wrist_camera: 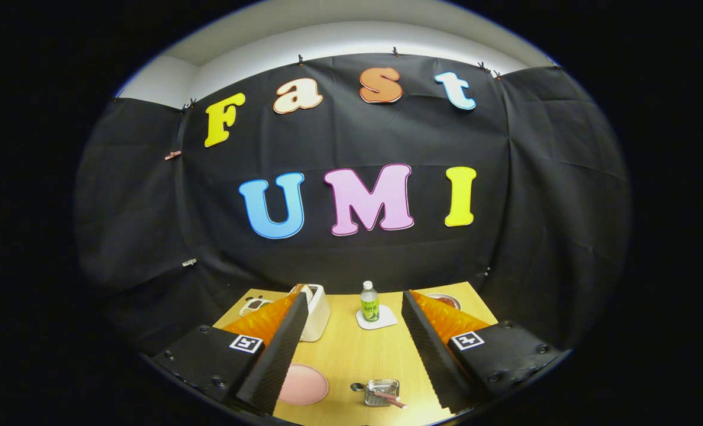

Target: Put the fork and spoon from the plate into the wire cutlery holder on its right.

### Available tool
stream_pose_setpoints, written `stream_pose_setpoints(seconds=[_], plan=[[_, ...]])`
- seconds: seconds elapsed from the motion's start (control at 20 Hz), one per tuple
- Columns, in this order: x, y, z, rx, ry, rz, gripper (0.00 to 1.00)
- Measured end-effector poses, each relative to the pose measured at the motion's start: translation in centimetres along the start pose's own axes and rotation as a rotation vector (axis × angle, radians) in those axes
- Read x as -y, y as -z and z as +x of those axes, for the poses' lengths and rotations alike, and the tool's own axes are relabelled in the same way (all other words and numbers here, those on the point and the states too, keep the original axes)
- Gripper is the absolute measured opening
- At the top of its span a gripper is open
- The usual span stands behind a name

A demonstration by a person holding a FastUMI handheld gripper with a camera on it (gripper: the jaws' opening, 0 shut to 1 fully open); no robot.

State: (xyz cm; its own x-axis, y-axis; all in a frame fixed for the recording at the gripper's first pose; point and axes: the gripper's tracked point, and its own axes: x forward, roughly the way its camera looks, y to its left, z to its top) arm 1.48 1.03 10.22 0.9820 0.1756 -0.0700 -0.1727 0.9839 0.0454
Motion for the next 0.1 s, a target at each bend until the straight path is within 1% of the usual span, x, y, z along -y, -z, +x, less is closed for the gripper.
stream_pose_setpoints(seconds=[0.1], plan=[[-0.56, 0.09, 0.00, -0.001, -0.002, -0.014, 0.99]])
